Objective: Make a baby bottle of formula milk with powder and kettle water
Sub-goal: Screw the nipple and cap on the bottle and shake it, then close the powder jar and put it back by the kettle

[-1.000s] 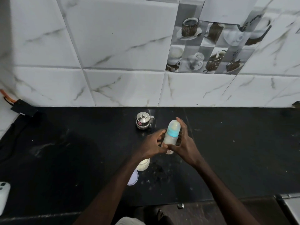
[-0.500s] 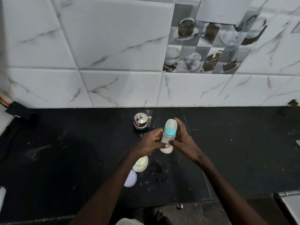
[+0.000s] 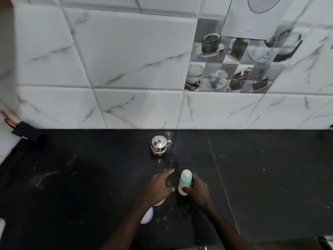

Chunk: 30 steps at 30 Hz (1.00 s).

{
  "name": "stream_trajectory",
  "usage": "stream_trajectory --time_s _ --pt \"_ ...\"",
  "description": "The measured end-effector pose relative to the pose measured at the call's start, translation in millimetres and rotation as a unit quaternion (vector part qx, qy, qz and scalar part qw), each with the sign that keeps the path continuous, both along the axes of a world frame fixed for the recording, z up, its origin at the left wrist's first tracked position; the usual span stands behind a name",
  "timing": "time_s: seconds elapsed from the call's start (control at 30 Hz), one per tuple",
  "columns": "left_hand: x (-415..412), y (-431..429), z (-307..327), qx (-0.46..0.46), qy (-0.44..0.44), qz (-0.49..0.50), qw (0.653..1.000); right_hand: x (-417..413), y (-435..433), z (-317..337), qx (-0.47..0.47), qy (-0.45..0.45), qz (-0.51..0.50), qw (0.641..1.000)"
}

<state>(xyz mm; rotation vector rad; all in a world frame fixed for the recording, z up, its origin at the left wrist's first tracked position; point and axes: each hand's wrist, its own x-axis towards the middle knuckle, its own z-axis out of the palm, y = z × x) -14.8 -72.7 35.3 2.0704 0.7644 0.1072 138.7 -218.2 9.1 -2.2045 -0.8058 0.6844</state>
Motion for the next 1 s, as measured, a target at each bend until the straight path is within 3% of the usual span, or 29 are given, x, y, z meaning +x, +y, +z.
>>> stream_trajectory --time_s 0.13,0.23,0.7,0.9,1.0 --pt "-8 11 -10 0.1 0.117 0.02 0.988 21 47 -11 0.029 -0.002 -0.022 0.999" --pt "-14 13 -17 0.105 0.181 0.015 0.978 35 84 -16 0.047 -0.017 -0.03 0.998" --pt "-41 19 -30 0.001 0.114 0.02 0.993 45 159 -16 0.038 -0.047 0.005 0.998" --pt "-70 31 -36 -0.057 0.123 0.007 0.991 8 117 -19 0.004 0.041 -0.136 0.99" --pt "-84 32 -40 -0.041 0.19 0.028 0.98 -18 88 -23 -0.032 0.063 -0.164 0.984"
